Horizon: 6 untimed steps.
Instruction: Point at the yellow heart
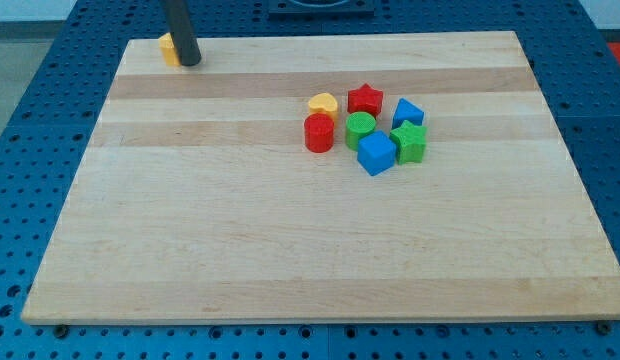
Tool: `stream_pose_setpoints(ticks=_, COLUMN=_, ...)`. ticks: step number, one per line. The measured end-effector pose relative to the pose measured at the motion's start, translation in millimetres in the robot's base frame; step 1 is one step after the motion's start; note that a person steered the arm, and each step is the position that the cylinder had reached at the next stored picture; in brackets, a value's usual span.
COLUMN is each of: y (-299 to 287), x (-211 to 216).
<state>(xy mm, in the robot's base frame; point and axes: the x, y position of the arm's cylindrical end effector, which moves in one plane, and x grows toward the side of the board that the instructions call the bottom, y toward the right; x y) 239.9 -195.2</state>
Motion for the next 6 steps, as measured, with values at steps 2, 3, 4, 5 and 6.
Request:
stream_pose_setpoints(ticks=2, y=56, x=44)
stream_pose_setpoints(ticks=3, y=86, x=79)
stream_pose_setpoints(ticks=4, y=125, x=102)
stream_pose_setpoints(ticks=5, y=162, x=103)
stream_pose_setpoints(ticks=6, y=187, x=103)
